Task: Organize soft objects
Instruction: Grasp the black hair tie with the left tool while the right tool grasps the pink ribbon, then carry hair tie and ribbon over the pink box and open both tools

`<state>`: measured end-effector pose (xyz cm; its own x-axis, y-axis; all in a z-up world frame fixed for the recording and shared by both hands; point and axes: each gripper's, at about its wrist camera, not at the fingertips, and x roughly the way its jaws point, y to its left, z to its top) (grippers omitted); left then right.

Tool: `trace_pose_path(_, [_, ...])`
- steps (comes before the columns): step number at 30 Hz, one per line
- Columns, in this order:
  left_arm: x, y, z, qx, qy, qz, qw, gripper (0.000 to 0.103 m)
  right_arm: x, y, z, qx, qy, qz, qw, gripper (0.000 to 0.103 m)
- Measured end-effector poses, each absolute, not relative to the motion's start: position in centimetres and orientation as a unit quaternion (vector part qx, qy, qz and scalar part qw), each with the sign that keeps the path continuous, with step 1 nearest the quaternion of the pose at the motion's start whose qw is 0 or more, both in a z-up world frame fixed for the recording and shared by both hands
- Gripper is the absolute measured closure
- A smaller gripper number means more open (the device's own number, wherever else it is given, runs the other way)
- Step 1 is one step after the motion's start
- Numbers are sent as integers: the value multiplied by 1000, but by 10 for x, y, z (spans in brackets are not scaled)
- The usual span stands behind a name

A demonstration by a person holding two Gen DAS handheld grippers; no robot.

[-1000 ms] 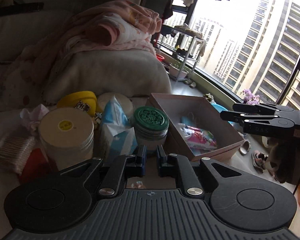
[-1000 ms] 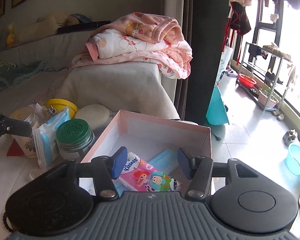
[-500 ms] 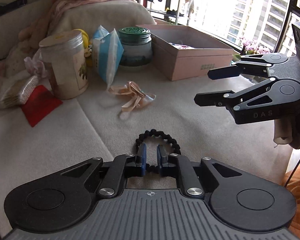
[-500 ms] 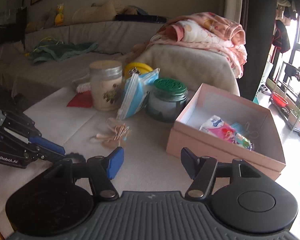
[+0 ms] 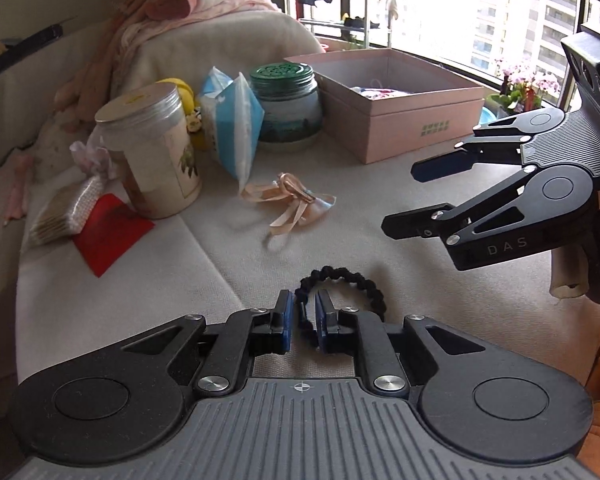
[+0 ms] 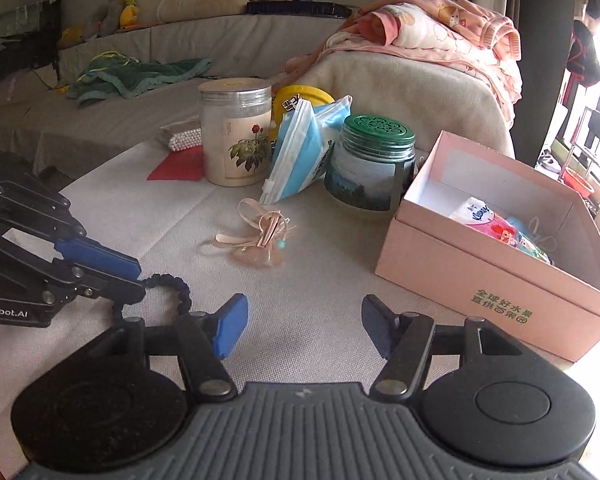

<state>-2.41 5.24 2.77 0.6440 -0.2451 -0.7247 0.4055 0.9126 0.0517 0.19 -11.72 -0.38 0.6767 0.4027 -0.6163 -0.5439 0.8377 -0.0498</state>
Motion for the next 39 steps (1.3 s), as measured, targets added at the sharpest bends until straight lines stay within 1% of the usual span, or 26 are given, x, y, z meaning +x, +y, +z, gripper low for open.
trace_pose_path(3, [-22, 51, 21, 106, 395, -187, 893, 88, 3, -117, -8, -112, 313, 261, 906, 39])
trace_pose_path(7, [-21, 48, 20, 110, 390, -198, 893, 89, 2, -116, -10, -119, 312, 257, 907, 39])
trace_pose_path(13, [-23, 66, 15, 38, 383, -200, 901, 89, 4, -107, 0, -115, 300, 270, 908, 39])
trace_pose_path(16, [-26, 67, 14, 39, 373, -202, 905, 89, 17, -92, 10, -103, 303, 288, 903, 39])
trace_pose_path(18, [-30, 63, 14, 55, 365, -200, 908, 89, 32, -78, 11, -97, 316, 294, 897, 43])
trace_pose_path(20, [-33, 60, 13, 69, 355, -200, 910, 89, 48, -64, 7, -102, 332, 290, 892, 55])
trace_pose_path(21, [-34, 59, 12, 72, 352, -200, 911, 89, 55, -58, 4, -105, 339, 286, 890, 57])
trace_pose_path(23, [-35, 61, 12, 67, 349, -202, 913, 89, 68, -49, -2, -104, 355, 276, 887, 70])
trace_pose_path(24, [-35, 63, 12, 63, 348, -203, 913, 89, 72, -47, -3, -103, 358, 273, 887, 74])
trace_pose_path(25, [-36, 65, 11, 59, 346, -204, 914, 90, 73, -46, -3, -105, 356, 271, 888, 84])
trace_pose_path(26, [-36, 66, 11, 57, 345, -204, 914, 90, 73, -46, -1, -109, 358, 272, 886, 86])
trace_pose_path(28, [-37, 68, 11, 53, 342, -204, 916, 91, 67, -50, 5, -109, 352, 283, 886, 88])
trace_pose_path(29, [-38, 68, 11, 54, 340, -203, 917, 92, 61, -54, 9, -109, 346, 288, 886, 92])
trace_pose_path(34, [-46, 60, 13, 61, 338, -221, 913, 93, 31, -95, 31, -90, 322, 283, 899, 92])
trace_pose_path(39, [-60, 40, 22, 84, 327, -254, 906, 94, -6, -149, 41, -90, 302, 228, 921, 92])
